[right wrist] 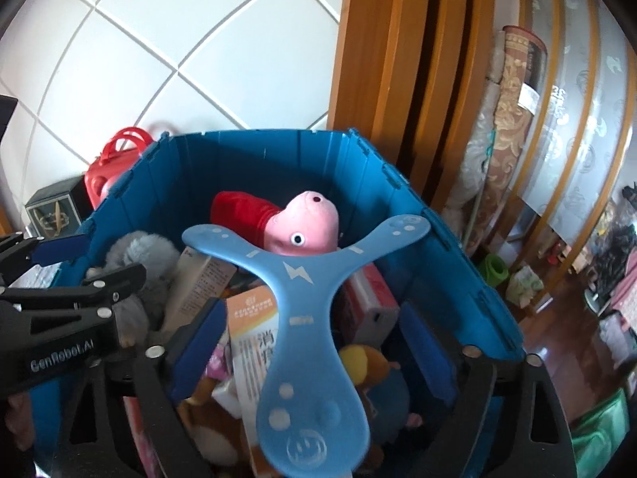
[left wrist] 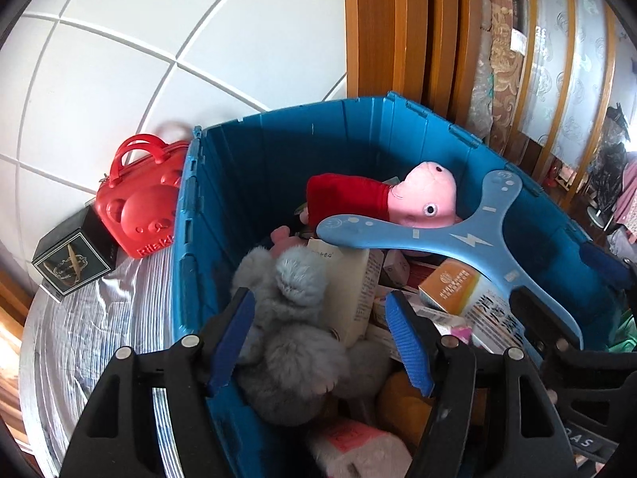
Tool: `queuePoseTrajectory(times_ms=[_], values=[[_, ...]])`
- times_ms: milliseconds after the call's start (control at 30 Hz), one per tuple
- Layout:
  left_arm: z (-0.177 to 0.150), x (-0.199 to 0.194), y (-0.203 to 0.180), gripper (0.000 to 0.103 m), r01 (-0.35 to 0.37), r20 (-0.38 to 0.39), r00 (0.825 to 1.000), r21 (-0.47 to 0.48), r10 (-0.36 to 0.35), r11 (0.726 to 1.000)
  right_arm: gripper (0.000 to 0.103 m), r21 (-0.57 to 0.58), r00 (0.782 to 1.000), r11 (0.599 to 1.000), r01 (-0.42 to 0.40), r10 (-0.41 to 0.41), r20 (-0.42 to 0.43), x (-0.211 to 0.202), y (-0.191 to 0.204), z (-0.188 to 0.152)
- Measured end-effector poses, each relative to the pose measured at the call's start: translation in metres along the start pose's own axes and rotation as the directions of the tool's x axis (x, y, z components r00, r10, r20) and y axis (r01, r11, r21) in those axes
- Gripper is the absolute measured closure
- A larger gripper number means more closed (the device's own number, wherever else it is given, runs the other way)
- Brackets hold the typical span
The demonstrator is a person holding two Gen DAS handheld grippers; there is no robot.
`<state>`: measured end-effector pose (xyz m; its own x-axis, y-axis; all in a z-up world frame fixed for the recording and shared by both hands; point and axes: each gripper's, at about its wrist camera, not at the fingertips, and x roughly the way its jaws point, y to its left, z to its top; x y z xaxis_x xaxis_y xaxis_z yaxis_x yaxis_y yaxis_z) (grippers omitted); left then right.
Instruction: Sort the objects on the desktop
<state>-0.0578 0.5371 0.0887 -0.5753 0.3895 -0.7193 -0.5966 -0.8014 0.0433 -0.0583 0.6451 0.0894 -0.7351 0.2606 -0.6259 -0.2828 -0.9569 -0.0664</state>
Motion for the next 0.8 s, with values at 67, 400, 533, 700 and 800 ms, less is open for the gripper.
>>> queuePoseTrajectory(times_ms=[67, 400, 533, 700, 800], values=[[-0.005, -0.01, 0.002, 0.035, 0.012, 0.018, 1.0, -0.006, -0.012, 1.0, 0.0, 0.003, 1.0, 1.0, -0.001, 0.001, 0.009, -0.011, -0.001, -0.006], [-0.044, -0.08, 0.005, 0.029, 0.061, 0.187, 0.981, 0.001, -0.06, 0.998, 0.0, 0.074, 0.996, 0.997, -0.033, 0.026, 0.086, -0.065, -0.011, -0.042], [-0.058, -0.106, 0.009, 0.023, 0.075, 0.267, 0.961, -0.003, -0.072, 0.997, 0.0, 0.105, 0.993, 0.994, -0.039, 0.027, 0.115, -0.08, -0.013, -0.054], [-0.074, -0.129, 0.009, 0.022, 0.041, 0.35, 0.936, -0.002, -0.038, 0.999, 0.0, 0.106, 0.99, 0.993, -0.046, 0.031, 0.138, -0.09, -0.008, -0.065], [-0.084, -0.131, 0.01, 0.022, 0.008, 0.369, 0.929, -0.019, 0.0, 1.0, 0.0, 0.11, 0.989, 0.993, -0.039, 0.022, 0.15, -0.094, -0.006, -0.072]])
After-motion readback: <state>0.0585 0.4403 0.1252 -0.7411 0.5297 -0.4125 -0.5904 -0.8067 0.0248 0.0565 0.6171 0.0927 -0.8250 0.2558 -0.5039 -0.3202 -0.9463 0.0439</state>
